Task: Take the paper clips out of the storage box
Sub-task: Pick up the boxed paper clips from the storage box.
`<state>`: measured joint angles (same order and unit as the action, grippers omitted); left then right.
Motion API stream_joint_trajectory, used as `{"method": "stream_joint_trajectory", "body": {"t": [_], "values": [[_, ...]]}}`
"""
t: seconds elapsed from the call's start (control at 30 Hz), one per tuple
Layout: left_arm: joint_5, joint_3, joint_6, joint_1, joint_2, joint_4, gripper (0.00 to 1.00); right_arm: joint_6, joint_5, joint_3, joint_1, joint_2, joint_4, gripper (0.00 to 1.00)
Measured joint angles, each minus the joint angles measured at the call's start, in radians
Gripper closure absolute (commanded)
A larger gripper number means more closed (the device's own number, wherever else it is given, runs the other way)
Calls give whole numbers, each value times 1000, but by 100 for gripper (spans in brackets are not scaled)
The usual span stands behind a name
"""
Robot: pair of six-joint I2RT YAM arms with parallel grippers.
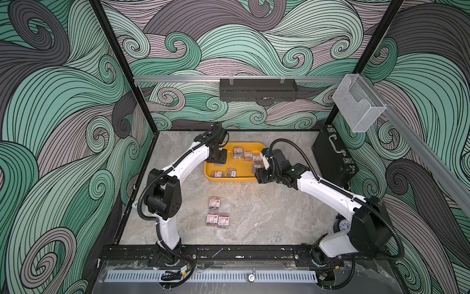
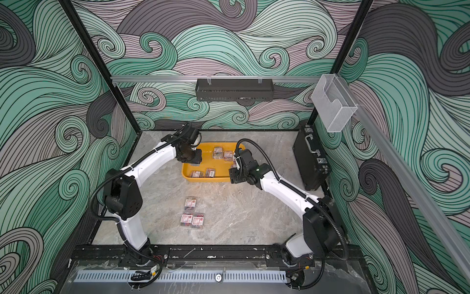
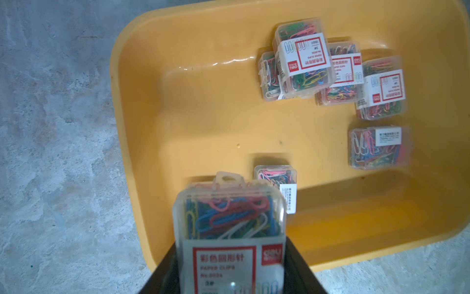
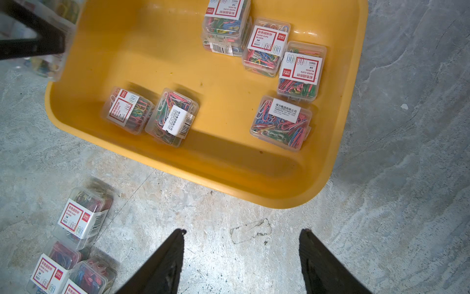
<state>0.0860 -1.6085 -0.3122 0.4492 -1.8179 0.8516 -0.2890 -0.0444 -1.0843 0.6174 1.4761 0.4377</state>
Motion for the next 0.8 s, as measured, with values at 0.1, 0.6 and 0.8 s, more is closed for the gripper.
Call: {"method": "stream_joint_trajectory", "body": {"t": [0.1, 0.6, 0.8], "values": [[10, 63, -18, 16, 71, -4, 54, 0, 0, 0, 0, 13, -10, 28], [81, 378, -188, 188, 325, -13, 54, -9, 26, 0, -3, 75, -44, 29], [109, 496, -314, 283, 421, -7, 54, -8, 26, 0, -3, 95, -45, 29]]}}
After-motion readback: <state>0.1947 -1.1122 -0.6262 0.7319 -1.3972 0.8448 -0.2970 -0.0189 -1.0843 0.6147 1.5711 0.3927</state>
